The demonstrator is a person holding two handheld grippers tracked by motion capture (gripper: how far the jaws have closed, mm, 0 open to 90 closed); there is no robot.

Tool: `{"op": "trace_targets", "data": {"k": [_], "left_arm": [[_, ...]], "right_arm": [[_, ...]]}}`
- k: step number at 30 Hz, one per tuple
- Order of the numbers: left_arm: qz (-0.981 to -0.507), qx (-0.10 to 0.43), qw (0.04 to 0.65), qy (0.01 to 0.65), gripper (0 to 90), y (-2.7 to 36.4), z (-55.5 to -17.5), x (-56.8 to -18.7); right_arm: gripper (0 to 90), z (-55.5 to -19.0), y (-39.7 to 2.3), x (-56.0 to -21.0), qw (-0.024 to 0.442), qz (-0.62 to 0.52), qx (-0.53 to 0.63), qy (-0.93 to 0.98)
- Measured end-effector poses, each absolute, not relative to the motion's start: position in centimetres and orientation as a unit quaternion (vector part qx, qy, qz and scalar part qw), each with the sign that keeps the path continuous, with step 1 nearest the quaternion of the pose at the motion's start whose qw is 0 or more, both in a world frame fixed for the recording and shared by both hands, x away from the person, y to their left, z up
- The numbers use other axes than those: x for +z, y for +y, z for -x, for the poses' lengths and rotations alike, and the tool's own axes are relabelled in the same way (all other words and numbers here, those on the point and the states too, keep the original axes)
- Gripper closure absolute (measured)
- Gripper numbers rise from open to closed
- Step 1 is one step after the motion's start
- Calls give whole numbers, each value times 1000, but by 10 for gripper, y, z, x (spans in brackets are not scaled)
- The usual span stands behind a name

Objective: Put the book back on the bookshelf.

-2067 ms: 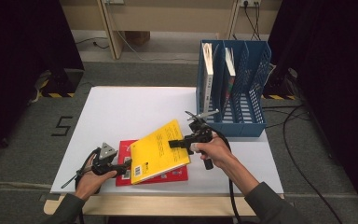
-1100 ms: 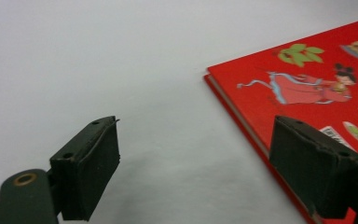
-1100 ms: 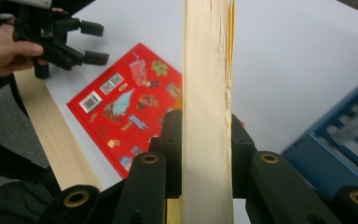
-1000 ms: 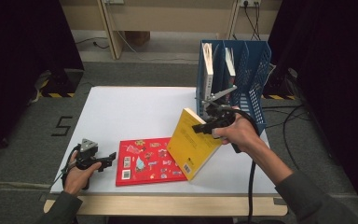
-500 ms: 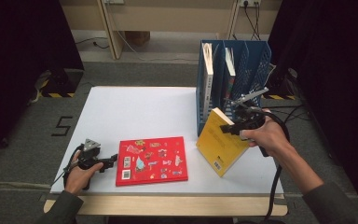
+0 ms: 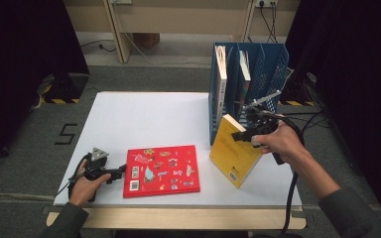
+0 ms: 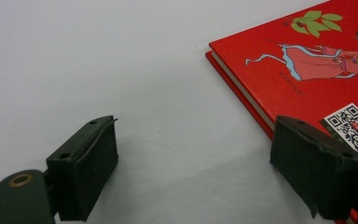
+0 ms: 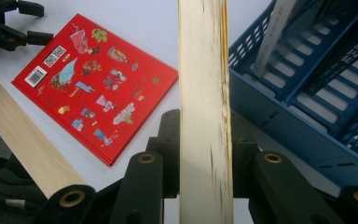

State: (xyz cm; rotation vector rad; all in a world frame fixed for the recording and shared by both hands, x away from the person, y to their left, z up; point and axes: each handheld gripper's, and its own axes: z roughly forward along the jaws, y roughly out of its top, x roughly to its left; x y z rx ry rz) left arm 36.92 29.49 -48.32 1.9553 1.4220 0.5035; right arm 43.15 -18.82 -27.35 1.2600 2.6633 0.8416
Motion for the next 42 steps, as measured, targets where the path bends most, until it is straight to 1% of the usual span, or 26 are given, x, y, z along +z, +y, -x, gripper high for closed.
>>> {"op": "trace_targets", "data": {"k": [6, 17, 22, 26, 28, 30, 34, 39, 42], "left_arm": [[-748, 193, 329, 544, 142, 295, -369, -483], [-748, 193, 329, 543, 140, 294, -369, -483], [-748, 193, 329, 543, 141, 295, -369, -483], [-748, 193, 329, 543, 141, 295, -369, -483], [-747, 193, 329, 544, 140, 295, -369, -483], [-748, 193, 329, 543, 140, 295, -369, -483], [-748, 193, 329, 544, 140, 294, -369, -483], [-748, 194, 329, 544, 139, 294, -369, -483], [-748, 194, 328, 544, 139, 294, -369, -483]], "right_arm": [[711, -437, -178, -275, 20, -418, 266, 869], [683, -442, -176, -279, 4, -425, 249, 870], [699, -446, -175, -285, 0, -419, 241, 876], [746, -445, -175, -283, 19, -403, 238, 883], [751, -443, -176, -283, 20, -399, 243, 884], [754, -439, -176, -282, 36, -394, 248, 884], [755, -435, -183, -277, 47, -397, 269, 877], [754, -431, -199, -259, 53, -412, 310, 855], [754, -428, -207, -248, 67, -413, 319, 851]]}}
